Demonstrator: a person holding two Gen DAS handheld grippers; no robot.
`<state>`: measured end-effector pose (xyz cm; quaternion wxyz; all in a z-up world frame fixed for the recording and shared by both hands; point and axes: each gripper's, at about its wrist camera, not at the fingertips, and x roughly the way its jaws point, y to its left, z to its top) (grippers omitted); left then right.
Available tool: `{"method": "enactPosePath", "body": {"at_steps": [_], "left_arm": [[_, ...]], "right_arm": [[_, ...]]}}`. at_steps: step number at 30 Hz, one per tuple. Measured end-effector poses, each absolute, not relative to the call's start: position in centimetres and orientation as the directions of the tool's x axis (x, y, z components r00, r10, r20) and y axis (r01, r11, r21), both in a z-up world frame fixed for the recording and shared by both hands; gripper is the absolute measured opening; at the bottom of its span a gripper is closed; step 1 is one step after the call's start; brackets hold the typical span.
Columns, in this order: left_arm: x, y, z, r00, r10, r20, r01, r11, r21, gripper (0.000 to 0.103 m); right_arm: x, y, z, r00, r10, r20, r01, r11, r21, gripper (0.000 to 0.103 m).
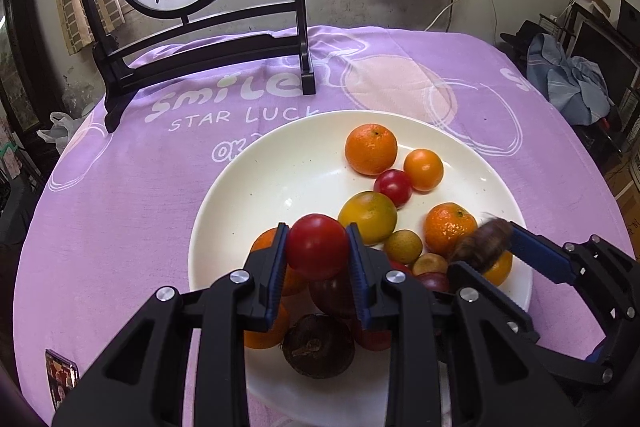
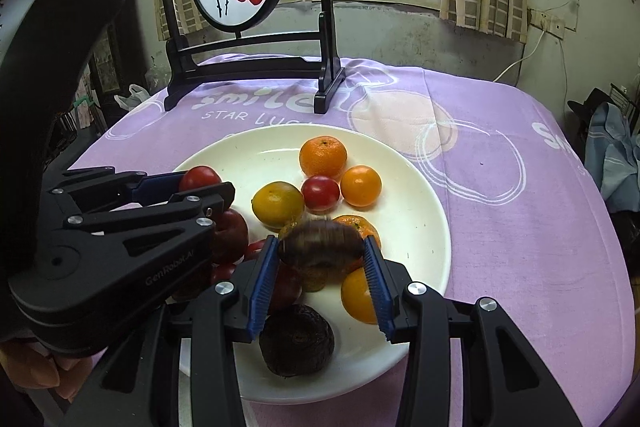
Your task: Organize fruits
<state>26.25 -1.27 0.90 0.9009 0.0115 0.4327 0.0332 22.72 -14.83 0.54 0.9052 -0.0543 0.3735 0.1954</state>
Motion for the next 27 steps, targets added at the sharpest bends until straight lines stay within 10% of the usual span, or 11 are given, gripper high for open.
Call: {"method": "enactPosePath", "body": {"at_steps": [3, 7, 27], "left_arm": [[26.1, -1.2, 1.0, 0.622, 0.068, -0.78, -0.053, 0.998, 0.045, 0.031], [25.2, -1.4, 1.7, 0.653, 0.095, -0.751, -0.058, 0.995, 0.076, 0.063], [16.7, -1.7, 2.6, 0.674, 0.035, -0.738, -0.008, 0.999, 0.041, 0.09]], "right_arm": [[22.6, -15.1, 0.6, 0.644, 0.317, -0.697, -0.389, 0.919, 0.058, 0.045], [21.8, -15.5, 1.0, 0.644, 0.326, -0.692, -0.396, 0.916, 0.064, 0.045], [14.1, -19.2, 0.6, 0.634, 0.301, -0.712, -0.347, 0.934, 0.086, 0.073]]}}
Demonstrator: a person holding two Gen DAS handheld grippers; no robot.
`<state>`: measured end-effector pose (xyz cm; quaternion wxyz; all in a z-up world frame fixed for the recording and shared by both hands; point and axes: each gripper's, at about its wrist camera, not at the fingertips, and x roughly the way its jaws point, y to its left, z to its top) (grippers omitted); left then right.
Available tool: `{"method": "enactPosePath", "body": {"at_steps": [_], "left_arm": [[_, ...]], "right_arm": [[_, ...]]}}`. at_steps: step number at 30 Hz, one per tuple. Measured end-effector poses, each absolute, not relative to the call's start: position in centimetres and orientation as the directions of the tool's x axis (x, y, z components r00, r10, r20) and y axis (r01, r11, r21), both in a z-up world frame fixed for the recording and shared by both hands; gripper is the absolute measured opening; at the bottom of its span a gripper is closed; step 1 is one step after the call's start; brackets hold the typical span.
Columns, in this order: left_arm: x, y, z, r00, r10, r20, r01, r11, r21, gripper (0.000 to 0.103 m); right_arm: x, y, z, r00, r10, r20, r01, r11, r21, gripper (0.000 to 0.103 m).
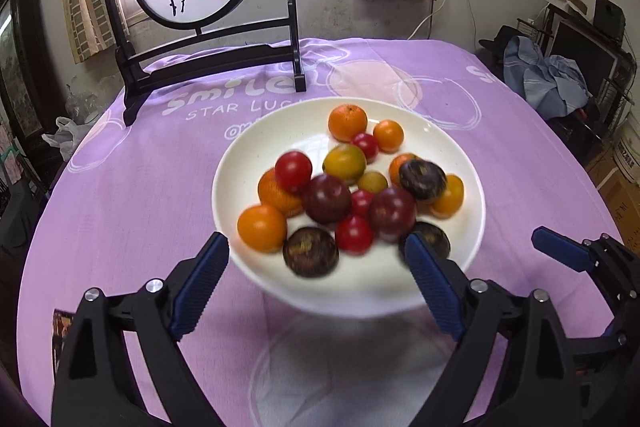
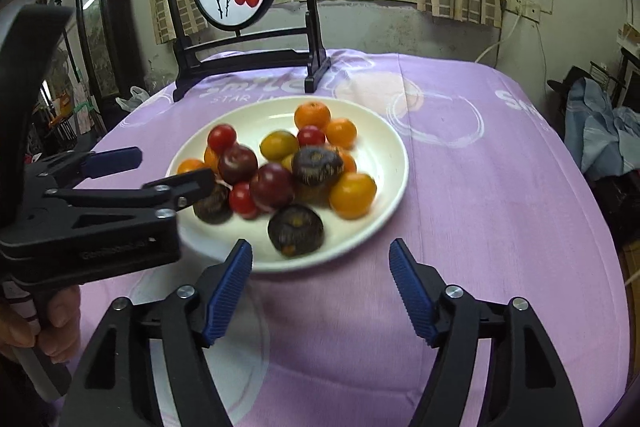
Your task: Organize fruits
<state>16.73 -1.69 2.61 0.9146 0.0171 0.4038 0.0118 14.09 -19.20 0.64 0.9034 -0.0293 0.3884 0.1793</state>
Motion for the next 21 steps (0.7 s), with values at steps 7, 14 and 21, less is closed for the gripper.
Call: {"method": "enactPosePath", "body": {"at_steps": [7, 14, 21], "left_arm": [[12.5, -0.9, 1.1, 0.649, 0.042, -0.759, -0.019, 0.999, 0.039, 0.094], [10.5, -0.1, -0.7, 0.623, 0.057, -0.78, -0.035, 0.998, 0.045, 0.094], [10.3, 0.5, -1.9, 0.631, 0.048, -0.775, -0.035, 0.999, 0.033, 0.094]], "right_arm": [[11.6, -19.6, -0.5, 0.638, 0.276, -0.719, -0.317, 0.945, 0.081, 0.081], [10.1, -19.7, -0.9, 0.632, 0.297, -0.716, -0.328, 0.939, 0.1, 0.084], [10.2, -19.4, -2.4, 0.601, 0.301, -0.74, -0.353, 0.931, 0.091, 0.085]]}}
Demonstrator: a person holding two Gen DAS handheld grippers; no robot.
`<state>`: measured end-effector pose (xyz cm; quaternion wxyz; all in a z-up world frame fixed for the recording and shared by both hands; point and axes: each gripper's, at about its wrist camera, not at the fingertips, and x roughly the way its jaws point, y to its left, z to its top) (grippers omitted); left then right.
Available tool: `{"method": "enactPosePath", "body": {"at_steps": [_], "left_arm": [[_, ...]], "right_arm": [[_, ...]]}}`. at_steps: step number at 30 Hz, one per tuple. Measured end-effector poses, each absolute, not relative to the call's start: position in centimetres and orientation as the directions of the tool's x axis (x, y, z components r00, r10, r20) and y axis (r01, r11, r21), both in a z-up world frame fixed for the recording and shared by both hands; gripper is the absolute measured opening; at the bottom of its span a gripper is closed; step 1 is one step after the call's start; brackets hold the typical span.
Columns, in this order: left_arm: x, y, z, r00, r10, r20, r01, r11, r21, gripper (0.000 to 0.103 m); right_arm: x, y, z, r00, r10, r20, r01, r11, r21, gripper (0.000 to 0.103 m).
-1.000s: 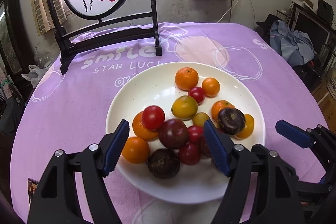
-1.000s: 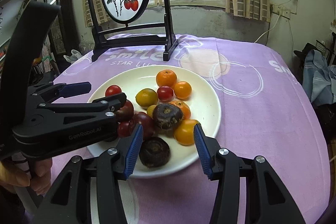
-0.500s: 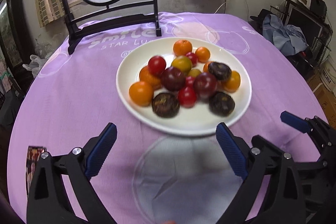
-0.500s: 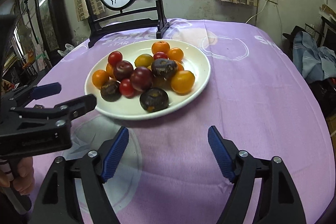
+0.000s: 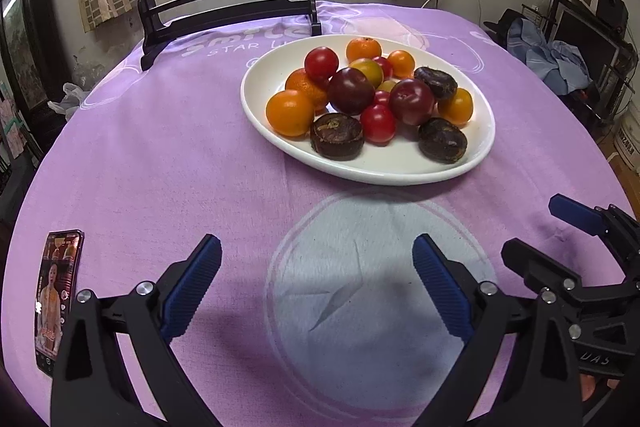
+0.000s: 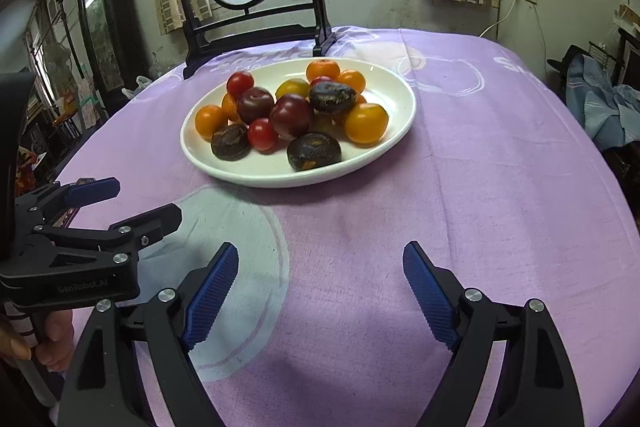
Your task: Organize fruits
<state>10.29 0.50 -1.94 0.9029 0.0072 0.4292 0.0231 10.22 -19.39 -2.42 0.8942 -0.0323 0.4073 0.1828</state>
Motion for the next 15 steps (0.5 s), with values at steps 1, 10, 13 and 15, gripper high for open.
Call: {"method": "enactPosePath", "body": {"at_steps": [1, 10, 13, 15], "left_arm": [[10.26, 0.5, -2.05, 0.635, 0.055, -0.77, -0.035, 0.998, 0.043, 0.094], [9.89, 0.57, -1.55, 0.654, 0.055, -0.754, -0.031, 0.998, 0.046, 0.094], [9.9, 0.5, -1.79, 0.645, 0.054, -0.762, -0.031, 0.999, 0.044, 0.094], [9.98, 0.53, -2.02, 0.635, 0.056, -0.771, -0.034, 0.998, 0.044, 0.094]], "right_arm": [[10.27, -19.41, -2.44, 0.603, 0.292, -0.742, -0.351, 0.933, 0.082, 0.085], [10.64, -19.98, -3.1, 0.573, 0.264, -0.776, -0.314, 0.945, 0.089, 0.085], [10.37, -19.65, -3.15, 0.569, 0.264, -0.779, -0.328, 0.941, 0.08, 0.085], [10.3, -19.57, -3.19, 0.568, 0.264, -0.78, -0.33, 0.941, 0.078, 0.085]]}}
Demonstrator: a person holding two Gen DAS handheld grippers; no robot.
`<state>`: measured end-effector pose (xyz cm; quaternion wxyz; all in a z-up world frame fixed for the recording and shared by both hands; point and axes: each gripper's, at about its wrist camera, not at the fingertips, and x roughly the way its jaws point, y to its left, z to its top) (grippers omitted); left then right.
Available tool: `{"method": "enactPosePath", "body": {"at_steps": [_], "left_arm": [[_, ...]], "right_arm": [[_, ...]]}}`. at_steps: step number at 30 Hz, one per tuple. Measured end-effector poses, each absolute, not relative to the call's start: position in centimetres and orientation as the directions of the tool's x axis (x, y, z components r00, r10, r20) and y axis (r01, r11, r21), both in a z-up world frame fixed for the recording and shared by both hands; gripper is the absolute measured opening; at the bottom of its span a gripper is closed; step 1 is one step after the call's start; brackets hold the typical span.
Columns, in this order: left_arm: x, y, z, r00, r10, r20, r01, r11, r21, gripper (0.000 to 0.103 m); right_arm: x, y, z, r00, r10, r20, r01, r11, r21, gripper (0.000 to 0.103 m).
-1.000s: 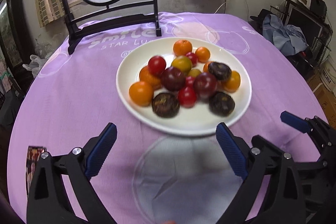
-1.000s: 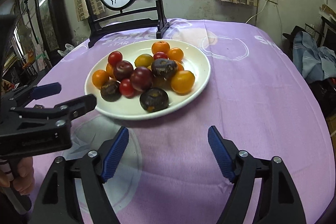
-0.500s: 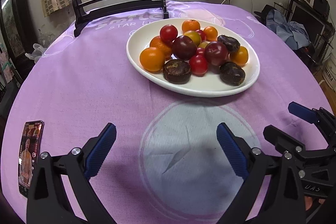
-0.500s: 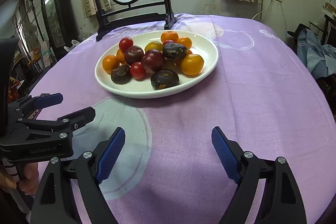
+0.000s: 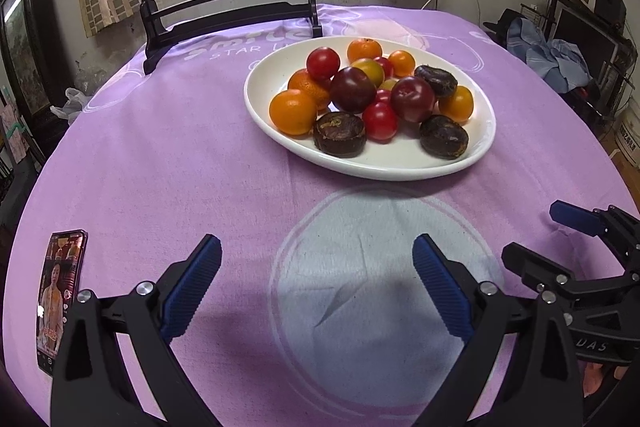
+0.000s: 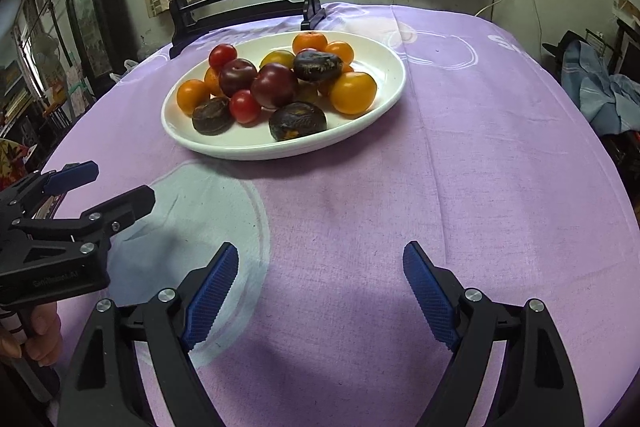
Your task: Organize fruits
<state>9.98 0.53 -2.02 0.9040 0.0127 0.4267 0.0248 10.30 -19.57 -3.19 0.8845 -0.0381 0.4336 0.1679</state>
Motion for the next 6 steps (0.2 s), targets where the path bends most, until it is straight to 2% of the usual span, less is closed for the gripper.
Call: {"method": "enactPosePath", "body": {"at_steps": [6], "left_arm": [[10.27, 0.76, -2.52, 0.613, 0.057, -0.788, -0.045, 0.998, 0.038, 0.094]], "right_arm": [[10.35, -19.82, -3.26, 0.563, 0.261, -0.784, -0.319, 0.944, 0.084, 0.085]]}}
